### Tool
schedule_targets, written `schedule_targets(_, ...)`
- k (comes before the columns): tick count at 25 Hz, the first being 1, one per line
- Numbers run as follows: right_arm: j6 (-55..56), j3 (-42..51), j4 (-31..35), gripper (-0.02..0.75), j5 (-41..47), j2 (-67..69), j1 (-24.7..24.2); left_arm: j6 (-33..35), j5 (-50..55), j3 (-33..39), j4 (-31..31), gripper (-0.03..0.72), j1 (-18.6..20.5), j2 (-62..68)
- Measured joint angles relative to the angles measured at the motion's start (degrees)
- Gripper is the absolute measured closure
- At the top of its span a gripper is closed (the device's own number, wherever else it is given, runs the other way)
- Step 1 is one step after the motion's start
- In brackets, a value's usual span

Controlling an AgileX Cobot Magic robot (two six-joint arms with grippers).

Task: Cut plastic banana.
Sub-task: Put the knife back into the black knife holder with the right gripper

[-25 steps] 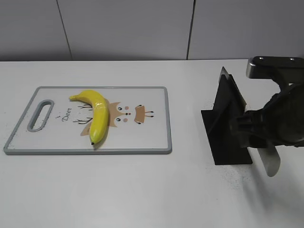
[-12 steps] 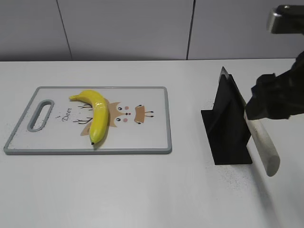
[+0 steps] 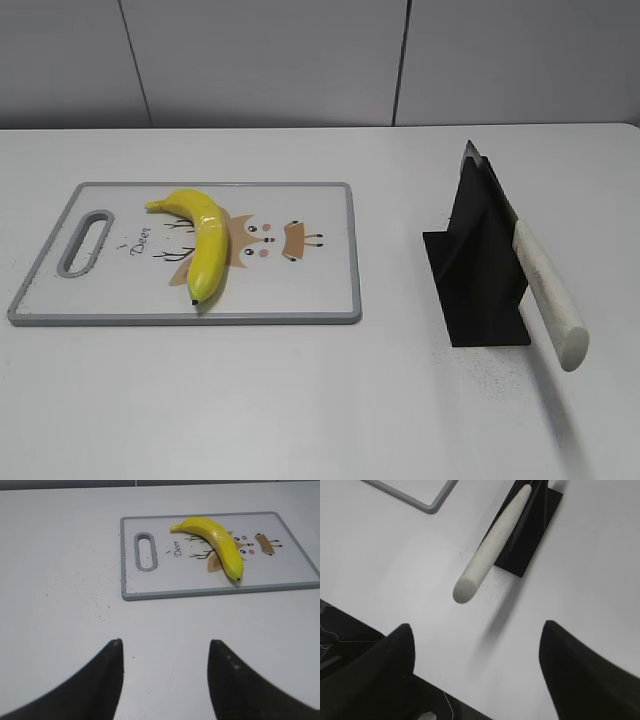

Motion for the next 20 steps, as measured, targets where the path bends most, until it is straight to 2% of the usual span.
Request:
schedule_targets(4, -0.61, 4.68, -0.05, 0.152, 1.45, -10.72, 0.0, 0.0, 0.0, 0.0, 0.0, 0.162, 0.0, 0.0)
schedule_targets(10, -1.82, 6.5, -0.53, 0.152, 5.42, -23.71, 0.0, 0.0, 0.0, 0.0, 0.0, 0.162, 0.0, 0.0)
schedule_targets(20, -1.95, 7.29, -0.53, 0.152, 6.68, -35.76, 0.0, 0.0, -0.06, 0.0, -0.05, 0.162, 0.04, 0.0)
